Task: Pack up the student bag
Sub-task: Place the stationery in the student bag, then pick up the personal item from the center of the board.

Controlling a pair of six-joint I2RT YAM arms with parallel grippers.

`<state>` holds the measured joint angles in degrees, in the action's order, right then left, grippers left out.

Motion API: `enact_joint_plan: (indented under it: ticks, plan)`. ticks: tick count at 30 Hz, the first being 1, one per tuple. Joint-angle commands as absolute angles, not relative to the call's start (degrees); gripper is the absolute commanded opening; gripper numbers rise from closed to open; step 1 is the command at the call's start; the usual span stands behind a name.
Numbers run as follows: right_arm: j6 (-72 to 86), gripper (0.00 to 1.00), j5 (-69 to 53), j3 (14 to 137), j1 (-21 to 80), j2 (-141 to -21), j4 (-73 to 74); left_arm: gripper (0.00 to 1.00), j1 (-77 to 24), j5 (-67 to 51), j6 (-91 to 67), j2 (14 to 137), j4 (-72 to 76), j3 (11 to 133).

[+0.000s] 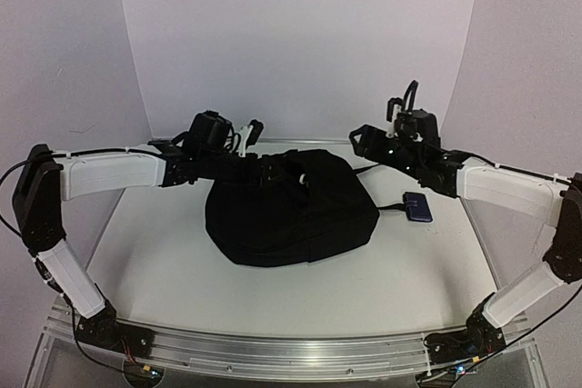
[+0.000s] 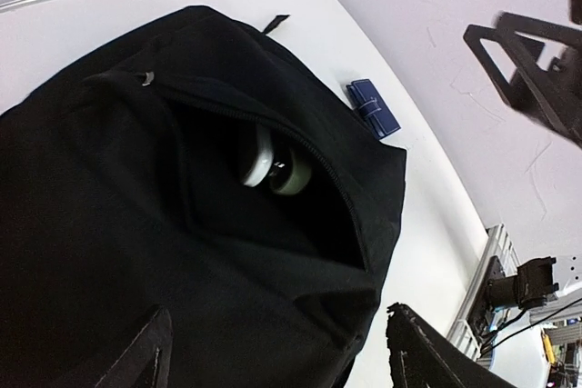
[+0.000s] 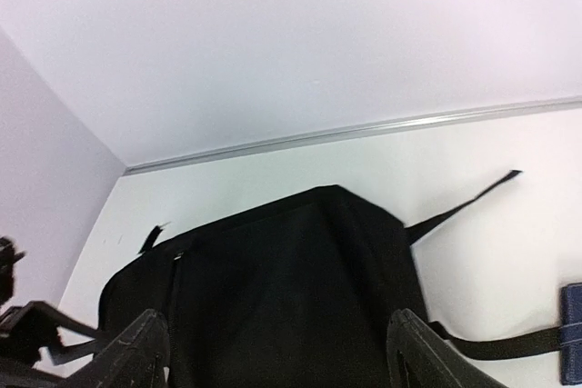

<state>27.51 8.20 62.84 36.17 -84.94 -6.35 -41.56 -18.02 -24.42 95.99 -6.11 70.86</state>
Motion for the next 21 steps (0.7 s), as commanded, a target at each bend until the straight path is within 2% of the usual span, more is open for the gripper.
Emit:
enact_joint_plan:
  ticks: [1,8,11,16,21]
  plan:
    - [26.89,0.8,7.55,59.65,26.46,-84.24,-0.68,0.83,-39.18,-13.74,-25.23,89.74,-8.14,66.52]
    - [25.73,0.8,0.5,58.4,10.4,-91.59,0.0,0.87,-33.33,-14.37,-29.63,83.52,-4.41,59.73]
    - [23.64,0.8,4.78,60.71,8.9,-95.85,3.72,0.87,-32.24,-14.79,-30.08,82.3,-4.11,58.27]
    - [20.65,0.71,8.97,66.82,8.88,-103.84,9.25,0.88,-30.74,-15.99,-31.12,82.02,-3.29,56.26]
    - [19.29,0.69,10.98,70.41,8.87,-108.73,11.67,0.88,-29.99,-15.89,-32.26,81.81,-1.61,54.7]
